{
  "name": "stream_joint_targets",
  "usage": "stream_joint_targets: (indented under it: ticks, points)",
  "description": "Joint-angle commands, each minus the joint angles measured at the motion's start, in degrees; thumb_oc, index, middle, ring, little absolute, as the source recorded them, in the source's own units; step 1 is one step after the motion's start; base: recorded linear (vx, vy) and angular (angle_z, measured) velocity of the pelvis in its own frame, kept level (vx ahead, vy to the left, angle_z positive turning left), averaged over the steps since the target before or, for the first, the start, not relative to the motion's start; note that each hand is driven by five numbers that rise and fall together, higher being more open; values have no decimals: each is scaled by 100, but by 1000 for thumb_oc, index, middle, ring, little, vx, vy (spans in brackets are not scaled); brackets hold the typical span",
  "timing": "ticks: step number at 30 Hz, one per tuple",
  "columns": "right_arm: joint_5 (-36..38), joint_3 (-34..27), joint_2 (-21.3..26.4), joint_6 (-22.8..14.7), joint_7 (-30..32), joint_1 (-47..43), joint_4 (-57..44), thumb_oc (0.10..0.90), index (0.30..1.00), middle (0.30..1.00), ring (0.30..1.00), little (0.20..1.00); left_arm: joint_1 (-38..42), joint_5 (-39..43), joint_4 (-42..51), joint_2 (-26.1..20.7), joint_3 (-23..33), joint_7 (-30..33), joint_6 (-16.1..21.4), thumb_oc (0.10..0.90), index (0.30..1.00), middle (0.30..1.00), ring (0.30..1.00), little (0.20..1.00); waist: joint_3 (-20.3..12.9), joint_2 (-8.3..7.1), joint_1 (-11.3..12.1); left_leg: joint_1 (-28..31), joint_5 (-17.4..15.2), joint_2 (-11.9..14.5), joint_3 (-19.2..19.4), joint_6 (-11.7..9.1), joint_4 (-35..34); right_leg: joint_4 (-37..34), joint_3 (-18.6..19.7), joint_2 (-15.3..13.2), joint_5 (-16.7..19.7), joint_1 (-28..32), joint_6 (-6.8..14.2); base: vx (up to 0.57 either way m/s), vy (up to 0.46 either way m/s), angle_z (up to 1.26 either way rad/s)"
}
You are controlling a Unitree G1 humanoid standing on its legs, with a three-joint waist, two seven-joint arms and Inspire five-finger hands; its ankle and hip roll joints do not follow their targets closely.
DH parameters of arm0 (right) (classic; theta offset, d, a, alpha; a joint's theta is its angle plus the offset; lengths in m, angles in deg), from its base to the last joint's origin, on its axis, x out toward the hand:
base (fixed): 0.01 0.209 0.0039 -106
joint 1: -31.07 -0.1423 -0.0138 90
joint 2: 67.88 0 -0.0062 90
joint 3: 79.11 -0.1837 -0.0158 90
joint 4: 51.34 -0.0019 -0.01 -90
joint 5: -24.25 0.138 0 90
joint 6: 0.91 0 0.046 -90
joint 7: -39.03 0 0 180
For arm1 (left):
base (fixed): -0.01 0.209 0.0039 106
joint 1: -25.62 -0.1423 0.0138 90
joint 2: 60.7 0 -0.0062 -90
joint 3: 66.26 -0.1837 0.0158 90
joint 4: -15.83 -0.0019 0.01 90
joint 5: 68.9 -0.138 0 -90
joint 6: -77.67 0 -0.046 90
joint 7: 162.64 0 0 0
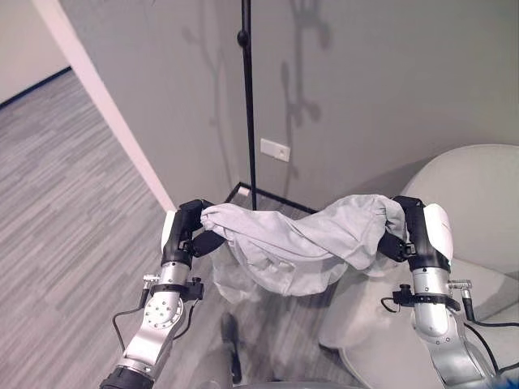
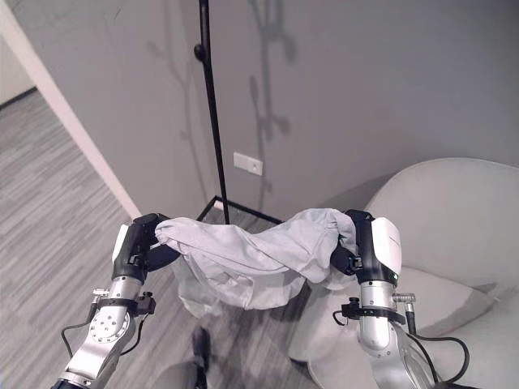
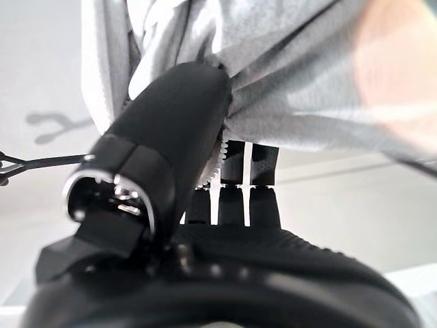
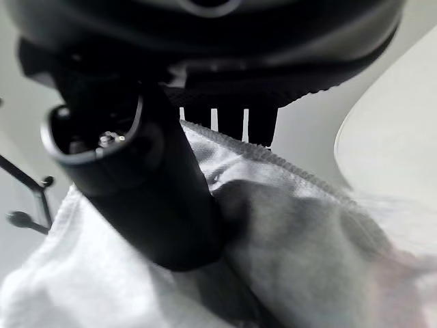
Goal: Hang the clothes on the sofa on the clothes rack.
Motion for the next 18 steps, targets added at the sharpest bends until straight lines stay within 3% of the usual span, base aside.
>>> stream_joint_targets:
  ticks: [1,2,3,4,5,6,8,9,10,11,12,13,14,15,16,17,18]
  points:
    - [-427,-164,336,-420,140,-751,-429,400,300,300,300,300,643,-729,657,-531,652,446,593,400,300,300,300,300,-480,-201,372,655,-1066,-162,176,1,-170,1832,-628,-989,1379,-555,580,531,447,-22]
    - [-512,-61,352,-397,146,-907,-327,400,300,300,300,300,645,-868,669,-615,733,559,584,400,300,300,300,300,-443,-214,431,857,-1160,-309,253,156,-255,2586,-750,-1297,1749,-842,700,393,360,-13]
    - [-513,-56,352,-398,148,-913,-323,400,300,300,300,300,646,-869,669,-616,736,560,584,400,300,300,300,300,-443,-223,430,857,-1152,-319,256,159,-264,2613,-744,-1310,1736,-858,703,213,255,-20]
    - [-546,1,334,-389,150,-935,-256,400,300,300,300,300,643,-927,653,-663,756,623,580,400,300,300,300,300,-406,-173,469,1025,-1224,-339,268,231,-315,3058,-941,-1488,1992,-1026,713,194,209,-2]
    - [-619,46,348,-359,154,-982,-190,400,300,300,300,300,631,-1040,688,-713,825,694,525,400,300,300,300,300,-365,-188,474,1213,-1285,-444,283,313,-407,3492,-1055,-1701,2007,-1156,787,325,314,6]
    - [-681,54,304,-332,100,-928,-183,400,300,300,300,300,551,-1132,724,-703,955,773,521,400,300,300,300,300,-285,-114,492,1405,-1402,-439,188,341,-409,3811,-1127,-1676,1660,-1513,693,259,206,29]
    - [-668,-29,303,-360,84,-807,-167,400,300,300,300,300,491,-1223,720,-626,1043,843,566,400,300,300,300,300,-202,-61,439,1436,-1358,-377,17,233,-409,3377,-1002,-1254,1008,-1863,547,115,18,60]
    - [-666,-34,310,-362,82,-805,-169,400,300,300,300,300,491,-1228,721,-618,1041,846,567,400,300,300,300,300,-212,-42,429,1419,-1349,-351,6,220,-409,3348,-1036,-1232,1018,-1859,515,100,-107,86]
    - [-604,-133,286,-386,134,-725,-98,400,300,300,300,300,438,-1313,661,-575,1052,899,589,400,300,300,300,300,-166,22,394,1429,-1290,-255,-137,102,-409,2396,-865,-766,604,-1920,359,75,-88,74]
    - [-604,-133,287,-386,134,-724,-97,400,300,300,300,300,438,-1314,661,-573,1051,900,589,400,300,300,300,300,-167,33,391,1428,-1290,-242,-141,98,-409,2366,-874,-751,620,-1907,355,105,-124,74]
    - [-531,-196,268,-383,201,-689,-43,400,300,300,300,300,413,-1322,630,-563,1085,919,595,400,300,300,300,300,-157,23,387,1440,-1289,-242,-240,50,-409,1650,-641,-544,527,-1917,351,106,-144,88]
    - [-567,-227,327,-358,372,-729,2,400,300,300,300,300,480,-1447,553,-557,1118,1040,567,400,300,300,300,300,-153,16,383,1455,-1323,-195,-393,-13,-409,556,-189,-226,746,-1865,374,100,-143,83]
    - [-570,-221,329,-361,383,-742,15,400,300,300,300,300,488,-1455,548,-553,1118,1048,568,400,300,300,300,300,-150,24,388,1446,-1313,-186,-385,-14,-409,482,-188,-212,799,-1841,368,133,-140,86]
    - [-562,-397,280,-372,381,-545,-98,400,300,300,300,300,520,-1562,608,-542,1163,1064,567,400,300,300,300,300,-176,-33,362,1495,-1360,-236,-565,-12,-409,149,130,-121,854,-1657,359,164,-136,95]
    - [-813,-667,397,-406,519,-407,-301,400,300,300,300,300,493,-2033,655,-599,1359,1196,535,400,300,300,300,300,-277,-97,392,1548,-1446,-260,-577,1,-409,-101,206,-79,926,-1450,332,176,-137,114]
    - [-825,-677,394,-403,519,-387,-318,400,300,300,300,300,485,-2059,665,-587,1349,1210,530,400,300,300,300,300,-278,-92,395,1557,-1452,-257,-580,-1,-409,-161,203,-74,952,-1412,330,259,-172,117]
    - [-1018,-996,476,-466,718,-447,-609,400,300,300,300,300,476,-2348,891,-620,1698,1489,529,400,300,300,300,300,-473,-58,427,1590,-1468,-242,-587,-34,-409,-515,181,-20,1067,-1161,330,182,-108,65]
